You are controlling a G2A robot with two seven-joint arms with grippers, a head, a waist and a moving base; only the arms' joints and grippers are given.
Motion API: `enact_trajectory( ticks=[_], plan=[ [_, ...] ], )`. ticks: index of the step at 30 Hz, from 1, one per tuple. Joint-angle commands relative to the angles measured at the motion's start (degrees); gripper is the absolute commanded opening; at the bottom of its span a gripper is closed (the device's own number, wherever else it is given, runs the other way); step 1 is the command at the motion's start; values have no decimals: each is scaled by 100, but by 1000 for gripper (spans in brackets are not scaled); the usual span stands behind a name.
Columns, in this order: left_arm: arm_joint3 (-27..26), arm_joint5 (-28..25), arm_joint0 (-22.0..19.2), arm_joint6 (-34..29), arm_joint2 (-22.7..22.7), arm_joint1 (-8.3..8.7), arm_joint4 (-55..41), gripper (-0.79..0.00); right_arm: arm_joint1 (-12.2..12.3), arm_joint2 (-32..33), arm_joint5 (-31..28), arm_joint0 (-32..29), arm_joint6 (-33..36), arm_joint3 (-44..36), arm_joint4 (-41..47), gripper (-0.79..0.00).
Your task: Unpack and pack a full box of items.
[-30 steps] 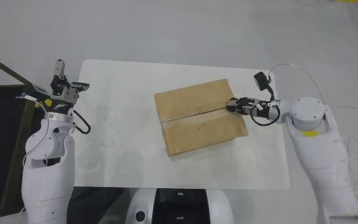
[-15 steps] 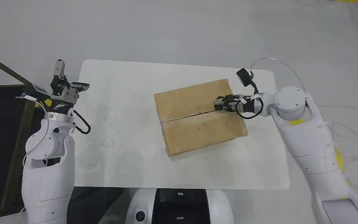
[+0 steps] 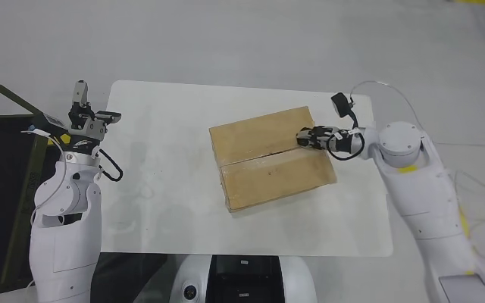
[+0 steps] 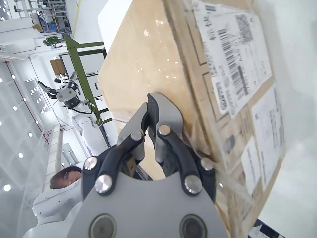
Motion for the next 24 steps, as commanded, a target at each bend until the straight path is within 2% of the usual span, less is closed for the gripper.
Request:
enact_trajectory(
  ticks=[1, 9, 24],
  plan=[
    [0, 0, 0, 0, 0, 0, 0, 0, 34, 150, 1, -93, -9, -33, 41, -785],
    [0, 0, 0, 0, 0, 0, 0, 0, 139, 589, -121, -421, -40, -171, 230, -785],
    [0, 0, 0, 0, 0, 0, 0, 0, 211, 923, -440, -541, -104, 432, 704, -785]
  ],
)
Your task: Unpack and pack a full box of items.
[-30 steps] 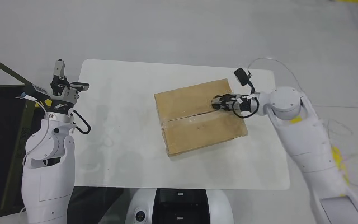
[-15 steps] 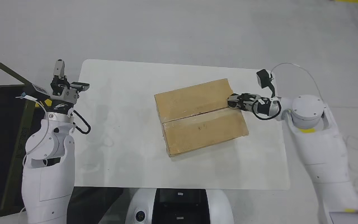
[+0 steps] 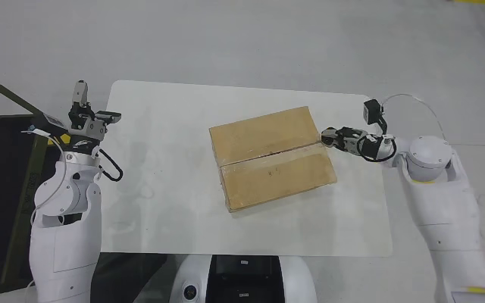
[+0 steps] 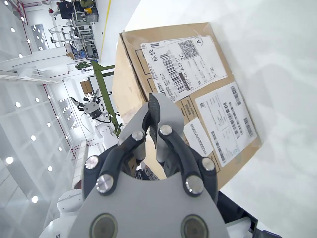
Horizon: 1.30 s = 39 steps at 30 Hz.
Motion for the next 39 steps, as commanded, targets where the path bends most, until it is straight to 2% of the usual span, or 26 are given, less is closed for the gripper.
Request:
enact_trajectory(
  ticks=[1, 12, 18, 19, 20, 21, 22, 23, 25, 28, 31, 33, 39],
  plan=[
    [0, 0, 0, 0, 0, 0, 0, 0, 2, 22, -63, 1, -49, 53, 64, -785],
    [0, 0, 0, 0, 0, 0, 0, 0, 99, 646, -440, -507, -790, -468, 175, -785],
    [0, 0, 0, 0, 0, 0, 0, 0, 170, 1014, -430, -826, -907, -915, 155, -785],
    [0, 0, 0, 0, 0, 0, 0, 0, 176, 1043, -450, -848, -922, -962, 154, -622],
    [0, 0, 0, 0, 0, 0, 0, 0, 177, 1049, -457, -857, -926, -972, 153, -422],
    [0, 0, 0, 0, 0, 0, 0, 0, 177, 1049, -457, -857, -926, -972, 153, -323],
    [0, 0, 0, 0, 0, 0, 0, -1, 178, 1051, -454, -858, -925, -975, 153, -782],
    [0, 0, 0, 0, 0, 0, 0, -1, 178, 1052, -457, -859, -926, -977, 153, -776],
    [0, 0, 0, 0, 0, 0, 0, -1, 177, 1049, -458, -858, -927, -974, 152, -701],
    [0, 0, 0, 0, 0, 0, 0, -1, 177, 1049, -457, -857, -926, -972, 152, -495],
    [0, 0, 0, 0, 0, 0, 0, -1, 177, 1049, -457, -857, -926, -972, 152, -360],
    [0, 0, 0, 0, 0, 0, 0, -1, 177, 1049, -457, -857, -926, -972, 152, -329],
    [0, 0, 0, 0, 0, 0, 0, -1, 177, 1049, -457, -857, -926, -972, 153, -329]
  ],
)
